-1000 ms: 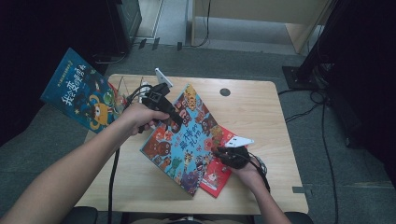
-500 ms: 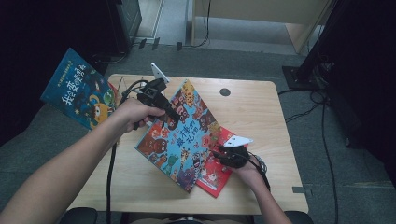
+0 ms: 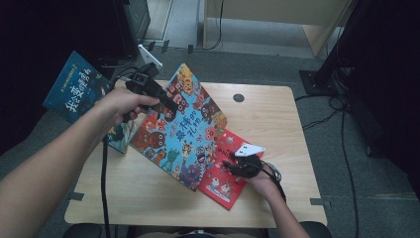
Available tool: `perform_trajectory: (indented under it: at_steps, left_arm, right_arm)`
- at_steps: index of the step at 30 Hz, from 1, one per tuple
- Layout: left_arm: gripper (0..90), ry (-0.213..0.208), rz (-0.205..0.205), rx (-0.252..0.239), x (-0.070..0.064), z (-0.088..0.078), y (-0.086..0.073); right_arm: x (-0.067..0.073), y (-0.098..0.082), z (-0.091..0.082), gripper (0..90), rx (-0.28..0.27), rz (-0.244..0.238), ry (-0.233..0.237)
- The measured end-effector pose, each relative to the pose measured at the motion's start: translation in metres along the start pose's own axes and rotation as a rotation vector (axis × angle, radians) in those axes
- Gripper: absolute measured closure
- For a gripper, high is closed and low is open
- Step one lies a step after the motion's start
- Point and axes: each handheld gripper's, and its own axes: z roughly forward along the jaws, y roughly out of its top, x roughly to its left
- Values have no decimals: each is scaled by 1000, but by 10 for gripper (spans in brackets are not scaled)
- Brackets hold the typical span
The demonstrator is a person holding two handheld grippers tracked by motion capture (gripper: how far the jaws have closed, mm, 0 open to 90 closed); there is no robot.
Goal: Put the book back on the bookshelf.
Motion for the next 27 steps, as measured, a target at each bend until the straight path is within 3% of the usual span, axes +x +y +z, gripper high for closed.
perform_trajectory:
  at_steps: [9,18,27]
  left_arm:
    - [805,28,-36,-50,8,-43,-6]
    - [808,41,-69,-120,16,-98,-20]
    - [807,100,-116,-164,30,-144,-35]
  right_arm:
    - [-1,2,4,512,-6,-15,17]
    - [-3,6,8,511,-7,-16,29]
    - [-5,8,10,511,-2,-11,43]
